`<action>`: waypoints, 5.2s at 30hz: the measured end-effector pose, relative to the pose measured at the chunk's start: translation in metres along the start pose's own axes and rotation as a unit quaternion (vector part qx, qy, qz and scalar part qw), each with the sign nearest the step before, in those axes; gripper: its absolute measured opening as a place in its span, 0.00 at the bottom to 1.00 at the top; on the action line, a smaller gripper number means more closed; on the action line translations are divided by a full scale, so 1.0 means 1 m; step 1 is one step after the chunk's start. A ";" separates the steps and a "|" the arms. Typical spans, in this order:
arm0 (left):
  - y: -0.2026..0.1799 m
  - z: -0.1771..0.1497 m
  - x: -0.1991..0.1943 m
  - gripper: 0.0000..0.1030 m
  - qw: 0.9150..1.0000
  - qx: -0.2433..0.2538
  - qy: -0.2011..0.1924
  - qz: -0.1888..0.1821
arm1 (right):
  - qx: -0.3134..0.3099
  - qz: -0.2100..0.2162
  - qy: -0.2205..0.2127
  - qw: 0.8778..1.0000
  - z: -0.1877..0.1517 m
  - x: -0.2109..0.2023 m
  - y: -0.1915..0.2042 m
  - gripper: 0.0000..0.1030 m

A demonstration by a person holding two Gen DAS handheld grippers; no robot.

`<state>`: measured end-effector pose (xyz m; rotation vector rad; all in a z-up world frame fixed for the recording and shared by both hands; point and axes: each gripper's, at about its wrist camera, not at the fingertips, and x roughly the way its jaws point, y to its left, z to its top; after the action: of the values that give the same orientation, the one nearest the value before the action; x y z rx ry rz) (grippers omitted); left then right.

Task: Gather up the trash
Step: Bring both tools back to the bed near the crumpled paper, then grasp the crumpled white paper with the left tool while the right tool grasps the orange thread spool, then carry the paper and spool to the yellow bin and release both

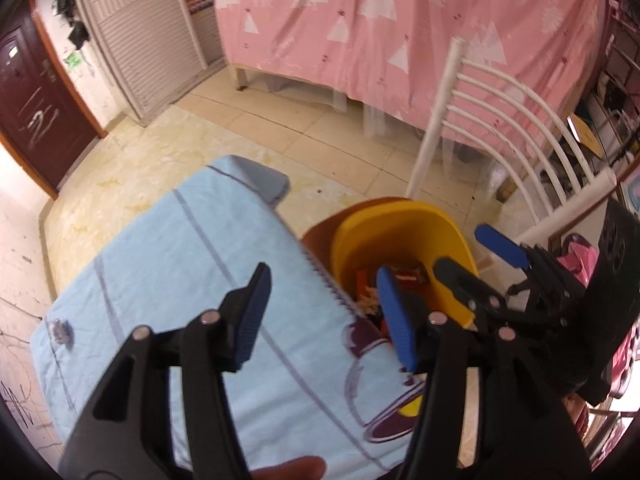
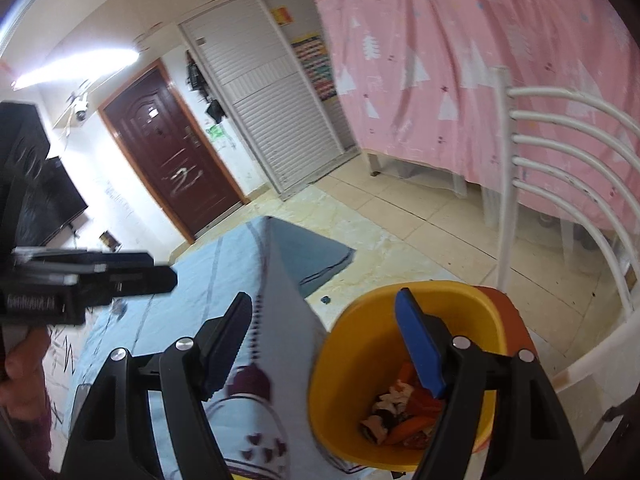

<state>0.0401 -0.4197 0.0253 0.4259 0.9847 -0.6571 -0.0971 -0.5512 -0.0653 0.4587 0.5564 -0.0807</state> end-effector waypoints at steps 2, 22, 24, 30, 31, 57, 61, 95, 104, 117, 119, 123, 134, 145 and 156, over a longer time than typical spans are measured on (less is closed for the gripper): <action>0.016 -0.001 -0.007 0.54 1.000 -0.011 -0.004 0.008 | -0.015 0.012 0.006 1.000 -0.001 0.003 0.016 0.66; 0.165 -0.042 -0.063 0.61 0.990 -0.118 -0.039 0.072 | -0.134 0.087 0.071 0.985 -0.020 0.042 0.161 0.66; 0.177 -0.048 -0.068 0.61 0.988 -0.126 -0.041 0.075 | -0.142 0.096 0.074 0.982 -0.021 0.043 0.174 0.66; 0.209 -0.064 -0.077 0.66 0.984 -0.144 -0.042 0.094 | -0.174 0.112 0.089 0.974 -0.034 0.042 0.202 0.66; 0.217 -0.068 -0.078 0.66 0.983 -0.147 -0.042 0.099 | -0.179 0.116 0.092 0.973 -0.035 0.042 0.205 0.66; 0.343 -0.124 -0.020 0.66 0.967 -0.236 0.017 0.092 | -0.286 0.170 0.202 0.921 -0.114 0.044 0.292 0.66; 0.353 -0.125 -0.004 0.66 0.967 -0.240 0.026 0.081 | -0.294 0.158 0.214 0.918 -0.119 0.049 0.290 0.66; 0.350 -0.131 0.032 0.29 0.962 -0.254 0.027 0.095 | -0.284 0.134 0.209 0.926 -0.126 0.062 0.280 0.09; 0.314 -0.110 0.003 0.29 0.968 -0.230 0.004 0.097 | -0.228 0.117 0.165 0.952 -0.092 0.059 0.241 0.09; 0.210 -0.068 -0.011 0.29 0.986 -0.148 -0.014 0.072 | -0.162 0.061 0.081 0.982 -0.034 0.031 0.159 0.09; 0.188 -0.060 -0.010 0.29 0.989 -0.130 -0.016 0.065 | -0.149 0.043 0.069 0.985 -0.027 0.027 0.139 0.09; 0.149 -0.047 -0.006 0.29 0.994 -0.098 -0.015 0.049 | -0.123 0.014 0.047 0.991 -0.018 0.015 0.101 0.09; 0.043 -0.021 0.023 0.29 1.000 -0.026 0.003 0.003 | -0.054 -0.022 0.020 0.998 -0.005 0.005 0.017 0.09; -0.022 -0.012 0.059 0.29 0.999 0.014 0.036 -0.017 | -0.010 -0.030 0.008 0.999 -0.004 0.003 -0.035 0.09; -0.061 -0.011 0.069 0.31 0.997 0.047 0.042 -0.034 | 0.030 -0.027 0.023 0.999 -0.011 0.016 -0.066 0.09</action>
<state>0.0189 -0.4797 -0.0425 0.5078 1.0541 -0.7550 -0.1017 -0.6047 -0.1090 0.5041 0.6127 -0.1400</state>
